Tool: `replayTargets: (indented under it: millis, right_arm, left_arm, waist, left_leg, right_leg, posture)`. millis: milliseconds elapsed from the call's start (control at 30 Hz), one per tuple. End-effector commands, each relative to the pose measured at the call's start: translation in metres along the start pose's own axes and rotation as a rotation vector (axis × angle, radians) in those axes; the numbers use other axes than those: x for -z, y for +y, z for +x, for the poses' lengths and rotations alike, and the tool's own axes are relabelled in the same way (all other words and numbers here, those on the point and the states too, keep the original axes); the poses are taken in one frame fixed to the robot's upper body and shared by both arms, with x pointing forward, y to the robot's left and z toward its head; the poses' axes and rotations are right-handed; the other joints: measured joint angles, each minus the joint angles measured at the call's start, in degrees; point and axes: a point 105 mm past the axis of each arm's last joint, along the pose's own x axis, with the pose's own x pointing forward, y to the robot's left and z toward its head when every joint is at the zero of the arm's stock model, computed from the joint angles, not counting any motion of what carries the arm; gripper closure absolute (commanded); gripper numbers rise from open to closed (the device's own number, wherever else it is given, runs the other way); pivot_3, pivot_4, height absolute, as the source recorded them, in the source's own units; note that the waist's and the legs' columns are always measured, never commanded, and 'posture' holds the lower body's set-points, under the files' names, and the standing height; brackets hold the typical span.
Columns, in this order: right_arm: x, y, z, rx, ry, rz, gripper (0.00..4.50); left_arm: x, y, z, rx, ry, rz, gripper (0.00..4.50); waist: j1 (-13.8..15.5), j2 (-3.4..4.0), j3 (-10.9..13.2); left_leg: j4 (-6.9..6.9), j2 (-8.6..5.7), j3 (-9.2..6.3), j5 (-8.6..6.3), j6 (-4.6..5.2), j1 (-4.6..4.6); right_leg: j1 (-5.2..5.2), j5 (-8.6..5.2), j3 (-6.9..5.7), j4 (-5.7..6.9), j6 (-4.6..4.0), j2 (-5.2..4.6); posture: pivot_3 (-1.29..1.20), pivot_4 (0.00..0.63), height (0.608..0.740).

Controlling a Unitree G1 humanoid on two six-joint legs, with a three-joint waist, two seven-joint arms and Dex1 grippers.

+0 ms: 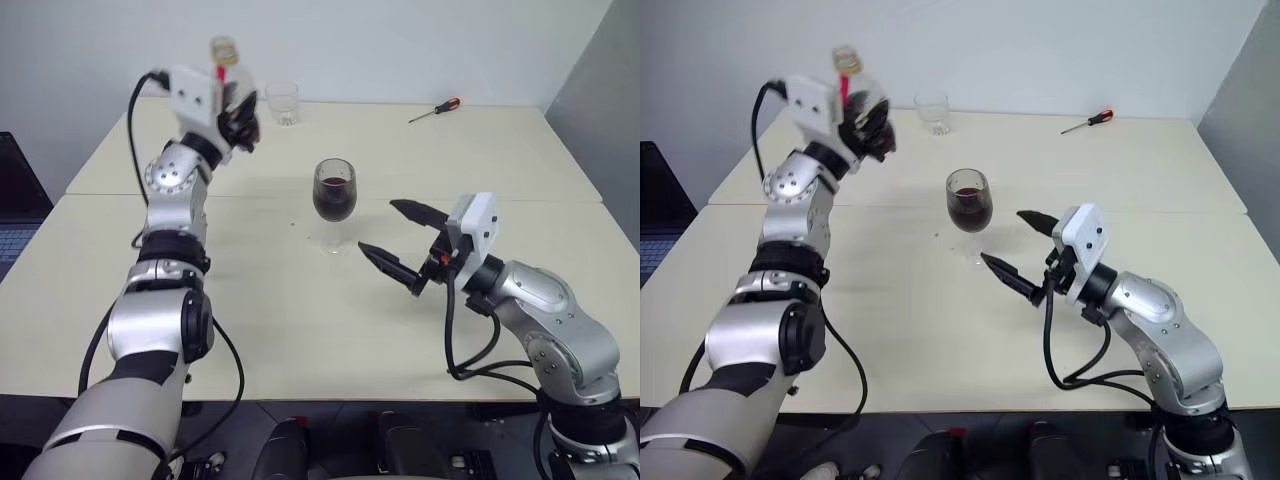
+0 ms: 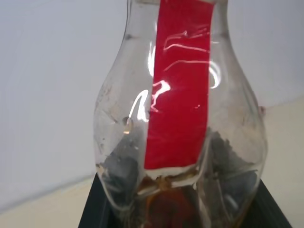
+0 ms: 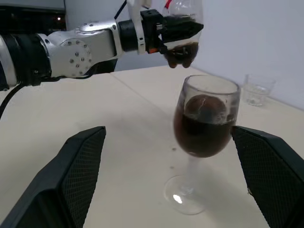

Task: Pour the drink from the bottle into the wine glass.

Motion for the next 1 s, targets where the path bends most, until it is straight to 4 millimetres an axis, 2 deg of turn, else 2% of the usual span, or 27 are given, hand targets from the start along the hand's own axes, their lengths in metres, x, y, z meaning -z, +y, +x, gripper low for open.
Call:
replayTargets:
  millis: [33,233,333,400,500,733,1000]
  right_arm:
    - [-0.011,0.019,-0.009,-0.073,-0.048,0.006,0.0]
    - [-0.01,0.04,-0.023,-0.112,-0.081,0.084,0.0]
    - [-0.006,0.046,-0.028,-0.109,-0.07,0.092,0.0]
    - [-0.005,0.046,-0.029,-0.102,-0.066,0.094,0.0]
    - [-0.005,0.046,-0.028,-0.097,-0.068,0.092,0.0]
    - [-0.008,0.04,-0.024,-0.089,-0.075,0.078,0.0]
    - [-0.009,0.036,-0.02,-0.069,-0.081,0.068,0.0]
  left_arm:
    - [0.008,0.03,-0.027,-0.16,0.001,0.017,3.08]
    - [0.056,0.057,-0.092,-0.318,0.123,0.01,3.08]
    - [0.07,0.061,-0.111,-0.341,0.165,0.0,3.08]
    - [0.075,0.064,-0.116,-0.353,0.176,-0.006,3.08]
    - [0.075,0.069,-0.114,-0.362,0.176,-0.013,3.08]
    - [0.063,0.068,-0.087,-0.328,0.129,-0.042,3.08]
    - [0.071,0.043,-0.074,-0.261,0.122,-0.122,3.08]
  waist:
    - [0.0,0.0,0.0]
    - [0.4,-0.13,-0.1]
    - [0.9,-0.23,-0.2]
    - [1.4,-0.33,-0.2]
    - [1.5,-0.37,-0.2]
    - [1.5,-0.38,-0.2]
    - [1.2,-0.38,-0.2]
  left_leg:
    - [-0.02,0.0,0.03,0.0,0.0,0.0]
    - [0.03,0.01,-0.01,-0.01,0.0,-0.01]
    - [0.07,-0.01,-0.02,-0.01,-0.01,0.0]
    - [0.11,-0.05,-0.04,-0.01,0.0,0.02]
    - [0.13,-0.06,-0.02,-0.01,0.0,0.07]
    - [0.12,-0.06,0.03,-0.01,0.0,0.06]
    - [0.08,-0.05,0.04,-0.01,0.0,0.06]
  right_leg:
    - [0.0,0.0,0.03,-0.03,0.0,0.0]
    - [0.03,0.0,0.01,-0.03,0.0,-0.04]
    - [0.09,0.01,-0.03,-0.04,0.0,-0.06]
    - [0.14,0.01,-0.06,-0.04,0.0,-0.08]
    - [0.19,0.01,-0.05,-0.05,0.0,-0.06]
    - [0.19,0.01,-0.09,-0.06,0.0,-0.01]
    - [0.18,0.01,-0.08,-0.06,0.0,0.0]
  posture:
    - [0.0,0.15,0.74]
    - [0.0,0.15,0.74]
    - [0.0,0.15,0.74]
    - [0.0,0.15,0.74]
    - [0.0,0.15,0.74]
    - [0.0,0.15,0.74]
    - [0.0,0.15,0.74]
